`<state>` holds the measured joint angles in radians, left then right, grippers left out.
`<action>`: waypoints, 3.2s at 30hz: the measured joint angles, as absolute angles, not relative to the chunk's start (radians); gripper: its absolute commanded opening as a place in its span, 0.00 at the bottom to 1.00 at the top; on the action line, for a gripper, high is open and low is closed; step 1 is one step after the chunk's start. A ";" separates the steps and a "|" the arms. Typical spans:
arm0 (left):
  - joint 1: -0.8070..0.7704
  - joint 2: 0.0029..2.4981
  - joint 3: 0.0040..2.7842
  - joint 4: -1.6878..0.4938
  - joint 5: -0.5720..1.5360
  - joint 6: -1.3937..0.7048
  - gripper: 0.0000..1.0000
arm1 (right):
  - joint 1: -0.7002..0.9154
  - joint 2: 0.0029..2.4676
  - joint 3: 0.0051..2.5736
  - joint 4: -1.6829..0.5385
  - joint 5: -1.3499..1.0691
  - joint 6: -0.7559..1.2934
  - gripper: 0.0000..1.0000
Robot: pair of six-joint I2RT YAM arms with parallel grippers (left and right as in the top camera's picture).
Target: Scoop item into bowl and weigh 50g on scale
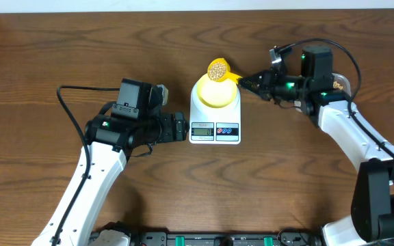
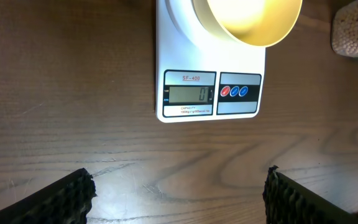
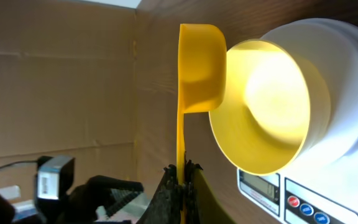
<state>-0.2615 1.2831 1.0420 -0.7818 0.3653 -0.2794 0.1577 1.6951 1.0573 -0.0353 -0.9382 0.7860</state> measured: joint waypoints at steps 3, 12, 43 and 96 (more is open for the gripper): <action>-0.262 1.283 1.042 -0.782 0.365 -0.280 0.89 | 0.165 1.695 1.057 -0.080 -0.901 0.748 0.02; -0.262 1.283 1.042 -0.782 0.365 -0.279 0.89 | 0.197 1.645 1.068 -0.228 -0.768 0.605 0.02; -0.262 1.283 1.042 -0.781 0.365 -0.279 0.89 | 0.399 1.613 1.234 -0.475 -0.384 0.179 0.02; -0.262 1.283 1.042 -0.826 0.448 -0.046 0.89 | 0.565 1.562 1.234 -0.485 0.058 -0.099 0.01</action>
